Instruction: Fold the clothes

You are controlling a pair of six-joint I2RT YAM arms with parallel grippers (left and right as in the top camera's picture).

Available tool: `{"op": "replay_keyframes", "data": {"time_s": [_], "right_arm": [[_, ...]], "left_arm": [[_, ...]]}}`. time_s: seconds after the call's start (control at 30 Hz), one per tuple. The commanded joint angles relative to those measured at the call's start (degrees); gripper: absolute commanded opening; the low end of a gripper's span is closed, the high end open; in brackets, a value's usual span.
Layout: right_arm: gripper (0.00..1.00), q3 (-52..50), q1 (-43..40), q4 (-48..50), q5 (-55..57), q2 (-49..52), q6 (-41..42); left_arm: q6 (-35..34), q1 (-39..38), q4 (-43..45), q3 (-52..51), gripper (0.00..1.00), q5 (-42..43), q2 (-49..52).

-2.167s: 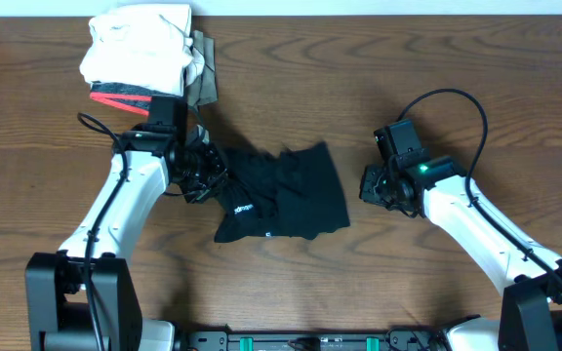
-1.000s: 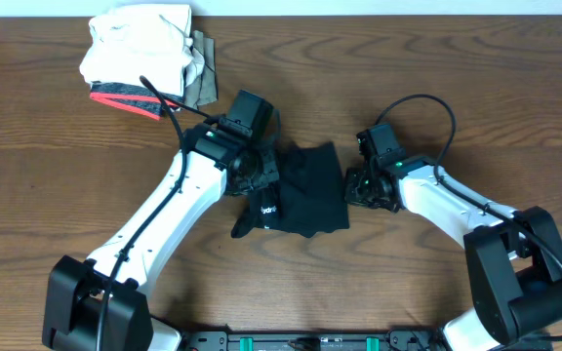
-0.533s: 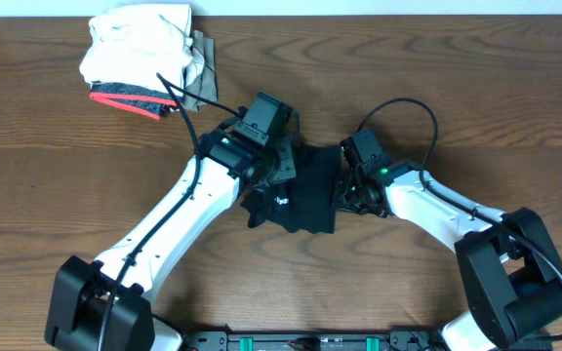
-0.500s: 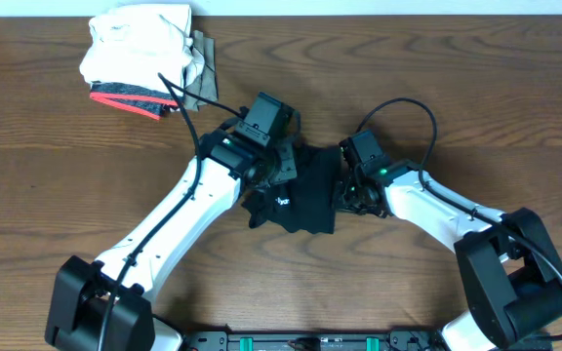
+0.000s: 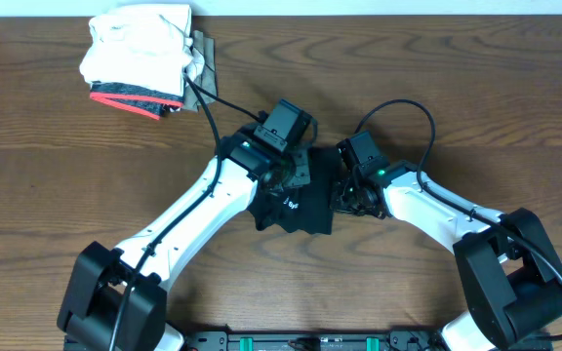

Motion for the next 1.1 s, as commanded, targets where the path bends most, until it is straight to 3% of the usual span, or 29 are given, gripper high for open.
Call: {"op": "replay_keyframes", "data": {"time_s": [0.0, 0.07, 0.13, 0.27, 0.43, 0.67, 0.93, 1.07], "right_arm": [[0.13, -0.3, 0.7, 0.0, -0.7, 0.4, 1.5], [0.13, -0.3, 0.7, -0.1, -0.7, 0.4, 1.7], [0.13, -0.3, 0.7, -0.2, -0.7, 0.4, 1.7], [0.13, -0.3, 0.7, -0.6, -0.7, 0.4, 1.7], [0.14, -0.3, 0.6, -0.7, -0.7, 0.4, 1.7], [0.12, -0.2, -1.4, -3.0, -0.3, 0.3, 1.7], [0.08, 0.4, -10.9, -7.8, -5.2, -1.1, -1.9], [0.05, 0.4, -14.8, -8.1, -15.3, -3.0, -5.2]], "left_arm": [[0.3, -1.9, 1.1, 1.3, 0.23, -0.5, 0.4], [0.3, -2.9, 2.2, 1.3, 0.24, -0.5, 0.4], [0.3, -3.9, 3.3, 1.3, 0.33, -0.5, 0.4], [0.3, -5.3, 4.6, 1.3, 0.37, -0.5, 0.4], [0.3, -5.4, 4.6, 1.3, 0.52, -0.5, 0.4], [5.7, -5.5, 3.9, 1.4, 0.53, 5.1, -1.2], [7.1, -5.5, -1.5, 1.4, 0.54, 5.8, -14.0], [10.2, -5.5, -4.0, 1.4, 0.65, 5.3, -22.7]]}}
